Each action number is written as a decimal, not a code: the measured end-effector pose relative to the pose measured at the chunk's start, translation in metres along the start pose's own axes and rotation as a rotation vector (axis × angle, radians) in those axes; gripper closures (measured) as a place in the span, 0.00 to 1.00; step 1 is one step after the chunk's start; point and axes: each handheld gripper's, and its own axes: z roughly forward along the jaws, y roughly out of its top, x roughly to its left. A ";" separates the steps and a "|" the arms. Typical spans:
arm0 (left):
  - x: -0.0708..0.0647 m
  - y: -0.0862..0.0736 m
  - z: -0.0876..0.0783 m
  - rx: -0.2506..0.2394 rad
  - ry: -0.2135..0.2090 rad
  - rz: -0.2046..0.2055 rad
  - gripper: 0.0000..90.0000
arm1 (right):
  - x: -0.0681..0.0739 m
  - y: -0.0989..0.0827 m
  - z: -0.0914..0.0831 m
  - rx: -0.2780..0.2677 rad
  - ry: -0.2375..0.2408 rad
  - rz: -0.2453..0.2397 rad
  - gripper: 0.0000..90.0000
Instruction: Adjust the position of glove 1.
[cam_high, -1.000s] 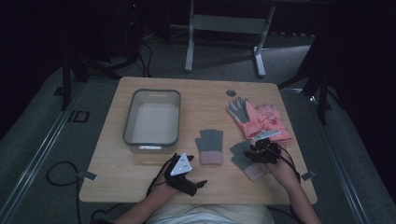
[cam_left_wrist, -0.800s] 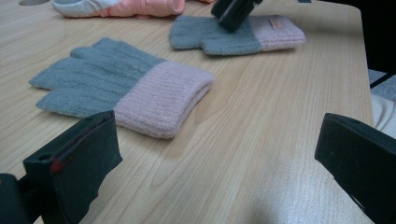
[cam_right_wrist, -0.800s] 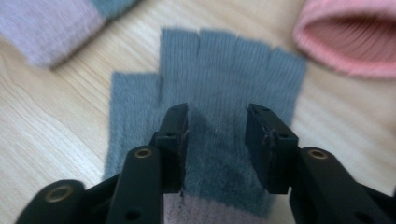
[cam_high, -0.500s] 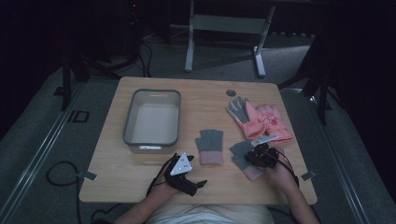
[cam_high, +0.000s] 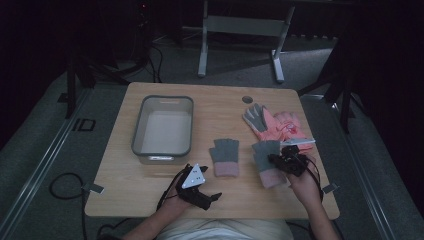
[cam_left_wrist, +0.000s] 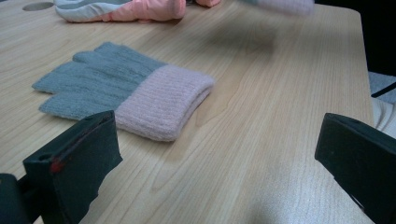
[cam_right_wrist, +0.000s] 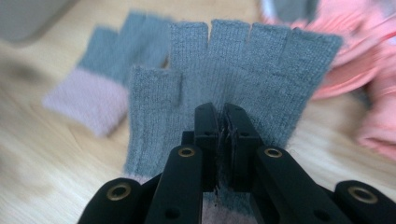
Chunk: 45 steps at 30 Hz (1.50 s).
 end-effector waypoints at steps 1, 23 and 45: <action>0.000 0.000 0.000 0.000 0.000 0.000 0.00 | 0.001 0.001 -0.004 -0.011 -0.012 0.003 0.94; 0.000 0.000 0.000 -0.001 0.004 -0.003 0.00 | -0.014 -0.040 0.020 0.054 -0.193 0.237 0.94; 0.000 0.000 0.000 0.001 0.002 -0.002 0.00 | -0.035 -0.039 0.027 0.091 -0.081 0.112 0.74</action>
